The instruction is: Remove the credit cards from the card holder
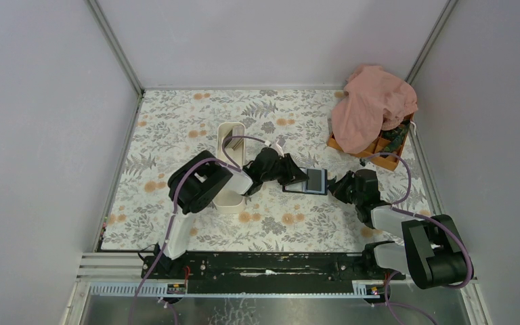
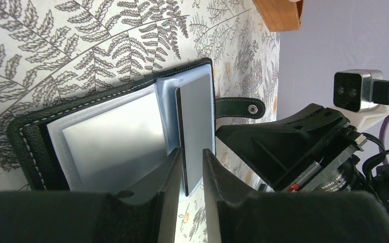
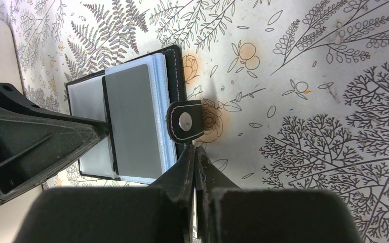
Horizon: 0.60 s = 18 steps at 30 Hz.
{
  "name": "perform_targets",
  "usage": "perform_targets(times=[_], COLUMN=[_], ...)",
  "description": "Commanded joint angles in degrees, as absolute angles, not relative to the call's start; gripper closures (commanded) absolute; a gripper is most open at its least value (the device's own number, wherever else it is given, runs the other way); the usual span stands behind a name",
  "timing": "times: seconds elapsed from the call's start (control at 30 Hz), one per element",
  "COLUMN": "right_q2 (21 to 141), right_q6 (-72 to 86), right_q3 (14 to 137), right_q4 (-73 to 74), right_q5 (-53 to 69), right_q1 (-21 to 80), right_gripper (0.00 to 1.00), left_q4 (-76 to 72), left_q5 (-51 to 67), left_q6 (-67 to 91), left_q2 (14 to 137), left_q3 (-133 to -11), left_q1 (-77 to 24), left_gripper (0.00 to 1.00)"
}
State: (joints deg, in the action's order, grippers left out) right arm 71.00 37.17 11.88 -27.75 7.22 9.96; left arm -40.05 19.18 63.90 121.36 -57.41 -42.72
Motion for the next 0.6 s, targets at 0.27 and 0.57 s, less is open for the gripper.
perform_targets(times=[0.27, 0.57], right_q2=[71.3, 69.2], right_q6=[36.4, 36.1], right_q3=[12.4, 11.9], right_q4=[-26.1, -26.4], right_q5=[7.7, 7.3], right_q1=[9.9, 9.9], right_gripper=[1.0, 1.0], left_q4=[-43.9, -38.5], left_q5=[21.1, 17.7], left_q6=[65.5, 60.4], left_q2=[124.7, 120.4], left_q3=[-61.2, -58.3], left_q1=[-43.5, -43.2], left_gripper=[0.72, 0.72])
